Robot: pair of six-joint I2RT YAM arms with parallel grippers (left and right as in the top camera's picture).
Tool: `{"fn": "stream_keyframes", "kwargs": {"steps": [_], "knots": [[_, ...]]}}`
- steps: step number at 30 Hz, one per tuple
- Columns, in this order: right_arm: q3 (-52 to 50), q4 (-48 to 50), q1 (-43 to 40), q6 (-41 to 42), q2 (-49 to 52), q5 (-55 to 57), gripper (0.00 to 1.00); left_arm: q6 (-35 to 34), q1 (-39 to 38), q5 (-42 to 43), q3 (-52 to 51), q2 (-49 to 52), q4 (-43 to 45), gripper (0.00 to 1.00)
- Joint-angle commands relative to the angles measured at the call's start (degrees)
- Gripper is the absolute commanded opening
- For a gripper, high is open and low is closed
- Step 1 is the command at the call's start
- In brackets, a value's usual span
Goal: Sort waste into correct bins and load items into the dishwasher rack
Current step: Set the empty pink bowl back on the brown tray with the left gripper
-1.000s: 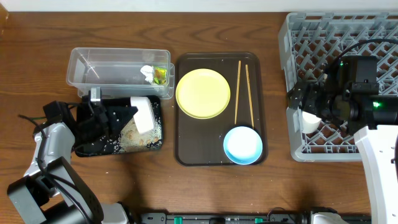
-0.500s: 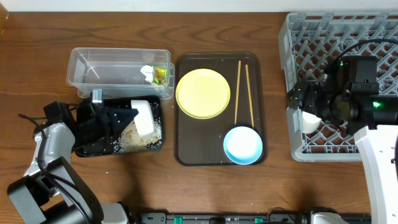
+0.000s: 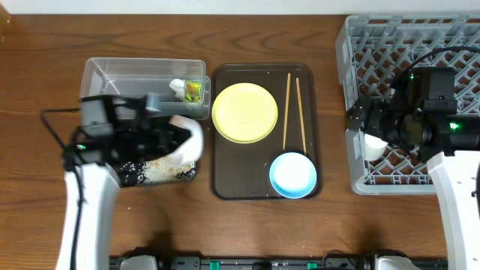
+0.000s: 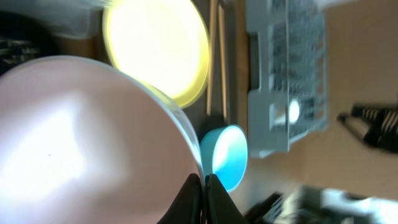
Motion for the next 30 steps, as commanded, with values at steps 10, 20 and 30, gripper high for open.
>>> {"fn": "stream_keyframes", "kwargs": {"steps": [10, 20, 30], "knots": [[-0.11, 0.11, 0.55, 0.61, 0.15, 0.13, 0.99, -16.46, -45.77, -47.89, 0.20, 8.83, 7.08, 0.06], [-0.11, 0.11, 0.55, 0.61, 0.15, 0.11, 0.99, -19.58, -50.80, -50.47, 1.92, 14.60, 9.44, 0.36], [-0.11, 0.33, 0.59, -2.29, 0.15, -2.60, 0.99, -16.09, -45.53, -53.70, 8.85, 2.40, 0.72, 0.64]]}}
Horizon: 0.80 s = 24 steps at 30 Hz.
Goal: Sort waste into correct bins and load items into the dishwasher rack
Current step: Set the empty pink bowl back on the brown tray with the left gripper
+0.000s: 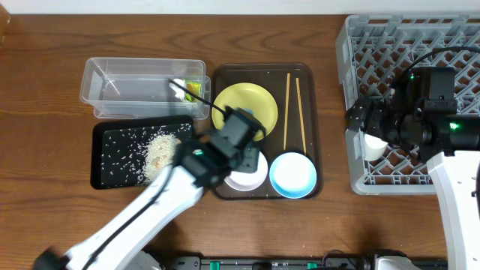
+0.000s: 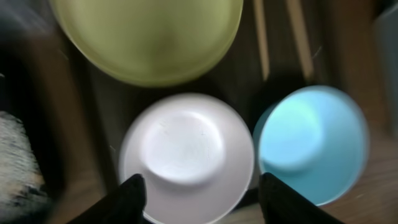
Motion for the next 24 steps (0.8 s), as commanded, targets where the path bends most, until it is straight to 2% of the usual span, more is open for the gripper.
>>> {"fn": "stream_keyframes", "kwargs": {"steps": [1, 7, 14, 18, 24], "knots": [[-0.07, 0.35, 0.59, -2.64, 0.15, -3.13, 0.99, 1.84, 3.08, -2.82, 1.73, -5.07, -1.31, 0.65], [-0.07, 1.09, 0.59, -4.24, 0.15, -6.14, 0.99, 4.72, 9.70, -2.97, 1.73, -10.97, -2.93, 0.66], [-0.07, 1.09, 0.59, -4.24, 0.15, -6.10, 0.99, 10.03, 10.38, -3.02, 1.73, -12.26, -5.22, 0.67], [-0.07, 1.38, 0.59, -3.56, 0.15, -6.14, 0.99, 10.36, 10.38, -2.99, 1.73, -12.57, -5.38, 0.79], [-0.07, 1.75, 0.59, -2.71, 0.15, -6.08, 0.99, 10.14, 10.36, -2.95, 1.73, -12.63, -5.05, 0.84]]}}
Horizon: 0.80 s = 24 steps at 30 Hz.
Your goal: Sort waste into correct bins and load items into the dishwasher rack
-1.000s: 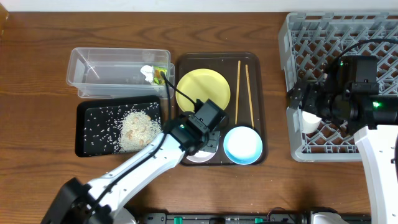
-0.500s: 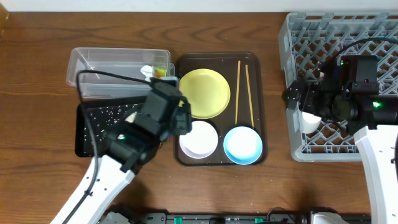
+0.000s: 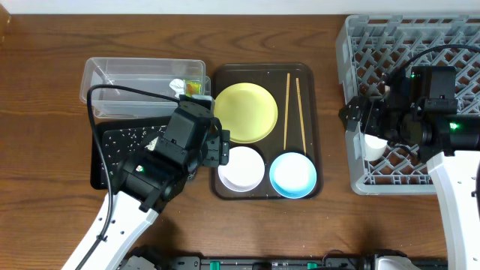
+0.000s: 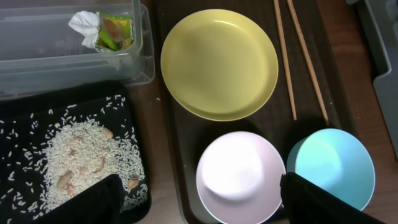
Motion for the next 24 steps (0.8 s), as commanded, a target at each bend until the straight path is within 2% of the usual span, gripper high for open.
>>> {"fn": "stream_keyframes", "kwargs": {"steps": [1, 11, 15, 19, 22, 24], "knots": [[-0.07, 0.09, 0.59, 0.31, 0.15, -0.76, 0.99, 0.96, 0.22, -0.63, 0.59, -0.76, 0.13, 0.84], [-0.07, -0.02, 0.55, 0.31, 0.15, -0.74, 0.99, 1.01, 0.24, -0.52, 0.59, -0.74, -1.62, 0.89], [-0.07, -0.02, 0.55, 0.31, 0.15, -0.76, 0.99, 1.01, 0.24, -2.93, 0.52, -0.72, -1.16, 0.89], [-0.07, -0.04, 0.55, 0.31, 0.15, -0.76, 0.99, 2.34, 0.96, -8.04, -0.31, -2.14, 5.86, 0.90], [-0.07, -0.04, 0.55, 0.31, 0.15, -0.76, 0.99, 7.23, 2.78, -7.54, -3.21, -5.57, 14.47, 0.90], [-0.07, -0.04, 0.55, 0.31, 0.15, -0.76, 0.99, 11.15, 4.92, -4.11, -5.97, -9.22, 19.10, 0.90]]}}
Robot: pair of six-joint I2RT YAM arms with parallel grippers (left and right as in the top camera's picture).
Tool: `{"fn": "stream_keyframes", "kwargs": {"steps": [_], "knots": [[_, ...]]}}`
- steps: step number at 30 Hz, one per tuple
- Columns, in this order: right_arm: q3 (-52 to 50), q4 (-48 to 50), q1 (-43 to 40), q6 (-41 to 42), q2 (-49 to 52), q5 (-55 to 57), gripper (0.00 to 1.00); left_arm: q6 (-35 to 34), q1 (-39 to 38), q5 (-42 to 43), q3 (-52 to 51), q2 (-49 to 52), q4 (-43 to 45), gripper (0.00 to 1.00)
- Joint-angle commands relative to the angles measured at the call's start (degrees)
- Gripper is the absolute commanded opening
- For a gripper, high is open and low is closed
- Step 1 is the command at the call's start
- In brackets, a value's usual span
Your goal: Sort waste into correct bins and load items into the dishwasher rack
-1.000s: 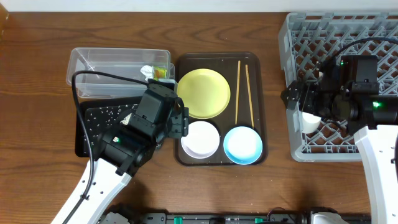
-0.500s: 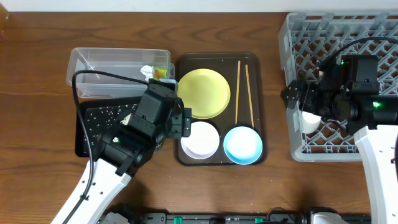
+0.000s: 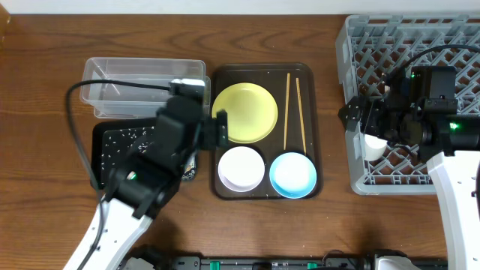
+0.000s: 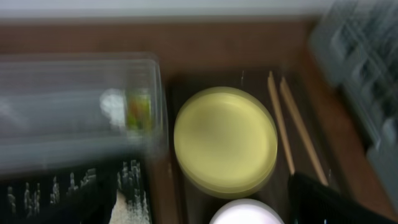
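The brown tray (image 3: 313, 135) holds a yellow plate (image 3: 244, 112), two chopsticks (image 3: 293, 111), an empty white bowl (image 3: 241, 168) and a blue bowl (image 3: 292, 174). My left gripper (image 3: 213, 129) hangs open and empty over the tray's left edge, beside the plate. The blurred left wrist view shows the plate (image 4: 225, 140), chopsticks (image 4: 292, 124) and the white bowl's rim (image 4: 245, 214) between the spread fingers (image 4: 323, 199). My right gripper (image 3: 354, 112) hovers at the left edge of the grey dishwasher rack (image 3: 405, 45), above a white cup (image 3: 373, 144); its jaws are not clear.
A clear bin (image 3: 127, 82) at the back left holds a crumpled wrapper (image 4: 134, 109). In front of it a black bin (image 3: 109, 146) holds spilled rice (image 4: 127, 208), mostly under my left arm. The brown wooden table surrounds all of it.
My left gripper has shifted from beside the white bowl toward the back, now beside the yellow plate, still open. The bowls, plate and right arm have not moved.
My left gripper first held the white bowl tipped over the black bin of rice. Then the bowl stood on the tray beside the blue bowl with the fingers open around it. After that the gripper was open left of the bowl, and now farther back.
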Motion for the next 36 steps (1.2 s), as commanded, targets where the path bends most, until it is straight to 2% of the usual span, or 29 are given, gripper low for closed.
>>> {"fn": "stream_keyframes", "kwargs": {"steps": [1, 4, 11, 18, 23, 27, 36], "knots": [[-0.04, -0.04, 0.52, 0.15, 0.15, -0.37, 0.99, 8.33, 3.80, 2.93, -4.44, -6.82, 4.39, 0.90], [-0.04, -0.02, 0.52, 0.15, 0.15, -0.37, 0.99, 9.99, 9.03, 7.41, -9.16, -13.18, 7.04, 0.90], [-0.04, -0.04, 0.52, 0.13, 0.15, -0.35, 0.99, 11.04, 19.15, 11.47, -21.18, -29.73, 8.50, 0.91], [-0.04, -0.04, 0.52, 0.15, 0.15, -0.37, 0.99, 10.99, 21.73, 11.78, -35.10, -46.69, 12.46, 0.91], [-0.04, -0.04, 0.52, 0.15, 0.15, -0.35, 0.99, 10.99, 21.70, 11.80, -45.44, -55.30, 16.85, 0.91], [-0.04, -0.04, 0.52, 0.15, 0.15, -0.35, 0.99, 10.99, 21.70, 11.78, -51.69, -59.91, 18.75, 0.91], [-0.04, -0.07, 0.57, 0.15, 0.15, -0.22, 0.99, 10.97, 21.70, 11.76, -58.16, -59.93, 22.97, 0.91]]}}
